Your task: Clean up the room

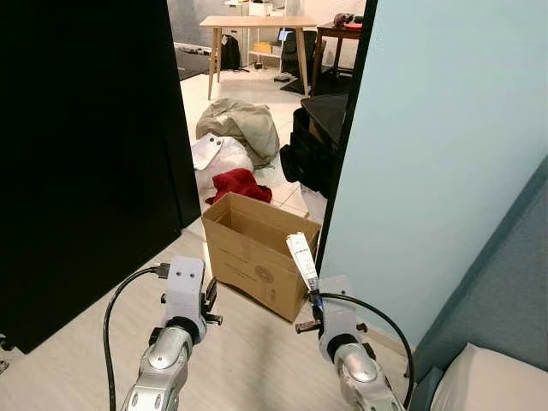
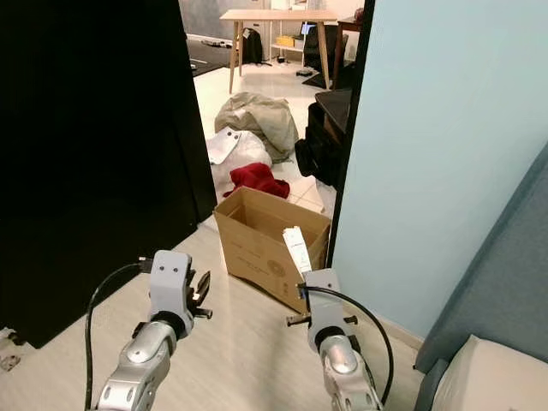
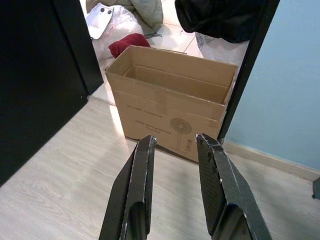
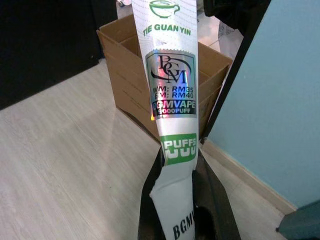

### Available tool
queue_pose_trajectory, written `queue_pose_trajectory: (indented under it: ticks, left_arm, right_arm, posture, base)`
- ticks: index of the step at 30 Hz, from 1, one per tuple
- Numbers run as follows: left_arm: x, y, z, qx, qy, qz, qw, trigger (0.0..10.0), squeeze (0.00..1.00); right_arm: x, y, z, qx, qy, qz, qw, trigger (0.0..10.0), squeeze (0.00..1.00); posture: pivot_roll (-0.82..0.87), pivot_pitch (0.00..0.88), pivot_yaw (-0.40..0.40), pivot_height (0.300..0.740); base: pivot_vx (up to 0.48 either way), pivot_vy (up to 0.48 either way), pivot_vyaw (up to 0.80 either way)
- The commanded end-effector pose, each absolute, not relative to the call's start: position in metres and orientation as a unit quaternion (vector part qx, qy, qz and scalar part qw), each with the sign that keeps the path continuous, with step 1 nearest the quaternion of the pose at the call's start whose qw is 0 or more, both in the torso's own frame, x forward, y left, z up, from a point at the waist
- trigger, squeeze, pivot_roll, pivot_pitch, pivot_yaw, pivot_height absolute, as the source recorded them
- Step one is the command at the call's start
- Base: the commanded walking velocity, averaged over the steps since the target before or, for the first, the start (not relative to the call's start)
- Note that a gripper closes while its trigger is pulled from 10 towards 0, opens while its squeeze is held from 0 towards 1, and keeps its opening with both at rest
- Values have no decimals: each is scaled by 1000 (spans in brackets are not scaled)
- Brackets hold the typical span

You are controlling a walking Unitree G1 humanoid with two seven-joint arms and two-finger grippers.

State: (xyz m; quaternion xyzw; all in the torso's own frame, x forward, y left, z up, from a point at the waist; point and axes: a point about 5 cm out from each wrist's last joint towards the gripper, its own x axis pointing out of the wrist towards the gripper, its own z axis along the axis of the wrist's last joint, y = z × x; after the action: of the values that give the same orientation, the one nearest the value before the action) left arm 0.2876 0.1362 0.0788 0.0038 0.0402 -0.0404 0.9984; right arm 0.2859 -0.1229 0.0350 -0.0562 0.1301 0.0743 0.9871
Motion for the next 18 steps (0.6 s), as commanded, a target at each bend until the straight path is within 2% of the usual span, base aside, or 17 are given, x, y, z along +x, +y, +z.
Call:
queue_pose_trajectory:
  ticks: [1,18]
  left_arm:
    - [287,134,75,2,50,-44,998,10000,0]
    - [286,135,77,-8,42,-41,998,10000,0]
  right_arm:
    - [288,-125,35,-51,131,72,988,10000,0]
    - [290,-126,36,-56,129,78,987,10000,0]
  posture:
    - [12,48,5,739]
    - [11,47,-6,739]
  base:
    - [0,0,0]
    - [268,0,0]
